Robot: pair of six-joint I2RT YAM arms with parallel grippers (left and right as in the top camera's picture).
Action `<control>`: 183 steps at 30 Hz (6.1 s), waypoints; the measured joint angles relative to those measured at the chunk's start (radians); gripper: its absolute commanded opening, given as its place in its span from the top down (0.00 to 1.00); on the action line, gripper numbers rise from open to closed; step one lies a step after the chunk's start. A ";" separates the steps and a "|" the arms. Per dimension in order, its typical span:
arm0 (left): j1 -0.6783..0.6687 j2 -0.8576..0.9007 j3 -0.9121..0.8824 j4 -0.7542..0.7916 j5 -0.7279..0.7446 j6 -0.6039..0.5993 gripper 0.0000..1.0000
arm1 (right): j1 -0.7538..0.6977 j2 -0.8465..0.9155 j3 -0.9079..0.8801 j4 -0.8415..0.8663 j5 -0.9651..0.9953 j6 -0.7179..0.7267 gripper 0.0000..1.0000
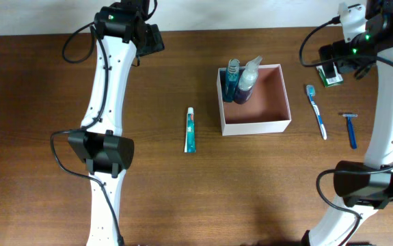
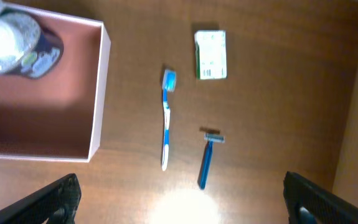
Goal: Pack container
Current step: 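Move the right gripper over the green soap box, then lower and close the right gripper on the soap box, then carry the soap box left and drop it into the pink box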
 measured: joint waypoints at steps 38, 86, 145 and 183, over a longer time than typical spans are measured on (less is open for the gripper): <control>0.000 0.000 0.000 -0.003 0.000 0.000 0.01 | -0.126 0.471 -0.047 0.576 -0.079 -0.045 0.01; 0.000 0.000 0.000 -0.003 0.000 0.000 0.01 | -0.185 0.528 -0.228 0.703 -0.155 -0.098 0.00; 0.000 0.000 0.000 -0.003 0.000 0.000 0.01 | -0.017 0.529 0.445 -0.026 -0.158 0.124 0.54; 0.000 0.000 0.000 -0.003 0.000 0.000 0.01 | 0.140 0.058 -0.299 0.089 -0.225 0.262 0.34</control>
